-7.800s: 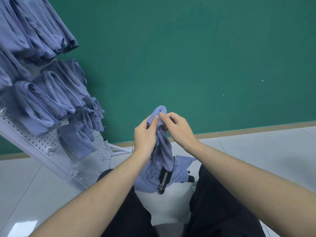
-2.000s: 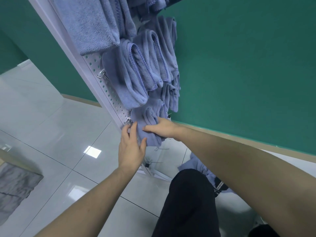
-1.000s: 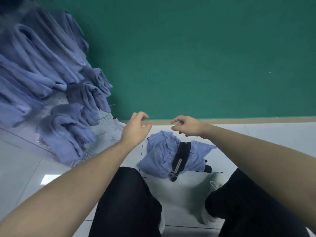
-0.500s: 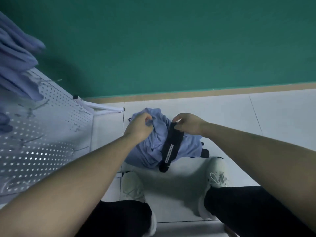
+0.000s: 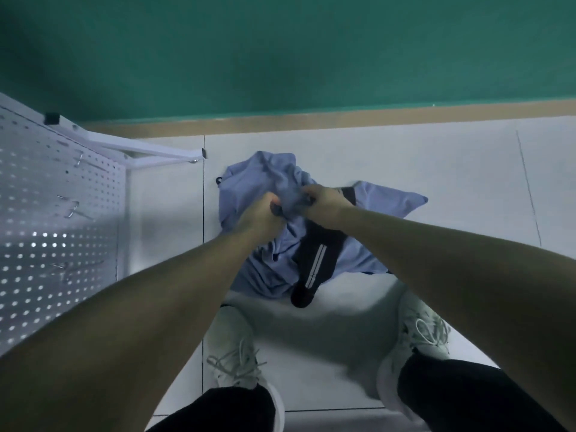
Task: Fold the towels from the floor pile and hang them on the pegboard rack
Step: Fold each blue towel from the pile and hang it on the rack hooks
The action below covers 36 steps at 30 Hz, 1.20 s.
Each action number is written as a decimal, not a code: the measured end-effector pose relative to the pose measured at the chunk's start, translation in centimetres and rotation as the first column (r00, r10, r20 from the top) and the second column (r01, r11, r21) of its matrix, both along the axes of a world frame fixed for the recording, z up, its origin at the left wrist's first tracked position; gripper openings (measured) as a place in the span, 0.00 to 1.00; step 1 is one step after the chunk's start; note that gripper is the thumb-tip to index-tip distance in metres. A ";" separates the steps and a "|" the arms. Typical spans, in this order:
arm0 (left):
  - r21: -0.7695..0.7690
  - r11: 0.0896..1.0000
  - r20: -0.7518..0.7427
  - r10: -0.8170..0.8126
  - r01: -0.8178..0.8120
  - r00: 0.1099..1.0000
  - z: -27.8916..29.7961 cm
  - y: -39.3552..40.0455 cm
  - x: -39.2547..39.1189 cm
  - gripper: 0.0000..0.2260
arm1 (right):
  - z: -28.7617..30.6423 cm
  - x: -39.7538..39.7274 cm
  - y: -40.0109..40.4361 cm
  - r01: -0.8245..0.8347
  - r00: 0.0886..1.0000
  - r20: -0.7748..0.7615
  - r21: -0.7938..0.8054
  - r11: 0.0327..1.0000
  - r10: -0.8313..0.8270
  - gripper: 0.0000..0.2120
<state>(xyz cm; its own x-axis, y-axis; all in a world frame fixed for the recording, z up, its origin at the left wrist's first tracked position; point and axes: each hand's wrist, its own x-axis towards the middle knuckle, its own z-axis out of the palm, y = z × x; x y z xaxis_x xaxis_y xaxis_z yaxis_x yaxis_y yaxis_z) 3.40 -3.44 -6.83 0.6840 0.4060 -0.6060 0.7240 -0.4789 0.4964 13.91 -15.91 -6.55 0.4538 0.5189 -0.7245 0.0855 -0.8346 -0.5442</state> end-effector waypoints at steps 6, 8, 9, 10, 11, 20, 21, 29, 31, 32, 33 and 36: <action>-0.018 0.999 -0.016 -0.026 0.026 1.000 -1.8 0.6 -0.9 0.16 | -2.3 -1.4 2.1 0.042 0.994 0.107 -0.106 0.994 -0.030 0.28; -0.027 0.999 -0.007 -0.029 0.029 1.000 -2.0 0.7 -1.3 0.17 | -2.5 -1.9 2.6 -0.058 0.995 0.072 -0.184 0.981 0.072 0.23; -0.033 0.999 0.010 -0.023 0.023 1.000 -1.8 0.8 -1.5 0.19 | -2.4 -2.2 2.7 -0.088 0.993 0.061 -0.191 0.978 0.101 0.20; -0.040 0.999 0.036 -0.019 0.020 0.999 -1.4 0.9 -1.6 0.21 | -1.9 -2.4 2.7 -0.095 0.993 0.052 -0.165 0.982 0.105 0.17; -0.050 0.999 0.072 -0.016 0.020 0.997 -1.0 1.0 -1.6 0.23 | -1.2 -2.6 2.5 -0.099 0.992 0.064 -0.121 0.988 0.107 0.16; 0.004 0.961 0.180 -0.274 0.278 0.945 7.1 1.3 -0.5 0.11 | 8.3 -1.3 -0.2 -0.240 0.955 0.220 0.170 0.956 0.200 0.05; 0.001 0.959 0.217 -0.275 0.282 0.937 8.2 1.1 -0.3 0.05 | 9.7 -1.0 -0.5 -0.248 0.949 0.240 0.180 0.952 0.202 0.05; 0.092 0.983 0.389 -0.181 0.157 0.903 17.6 -1.3 -1.2 0.05 | 19.0 -0.9 -3.8 -0.258 0.918 0.372 0.288 0.922 0.141 0.06; 0.061 0.993 0.421 -0.115 0.099 0.900 19.8 -1.6 -2.0 0.05 | 21.2 -1.3 -4.8 -0.242 0.910 0.397 0.281 0.929 0.117 0.05; 0.046 0.997 0.438 -0.080 0.067 0.895 20.7 -1.7 -2.4 0.05 | 22.2 -1.5 -5.4 -0.240 0.905 0.410 0.263 0.934 0.117 0.05; 0.026 0.999 0.462 -0.045 0.037 0.886 21.7 -1.9 -2.8 0.04 | 23.1 -1.5 -6.1 -0.247 0.897 0.423 0.236 0.940 0.129 0.07; -0.024 0.998 0.511 0.069 -0.067 0.857 24.3 -2.8 -4.1 0.04 | 25.6 -2.0 -8.4 -0.255 0.887 0.430 0.161 0.954 0.165 0.14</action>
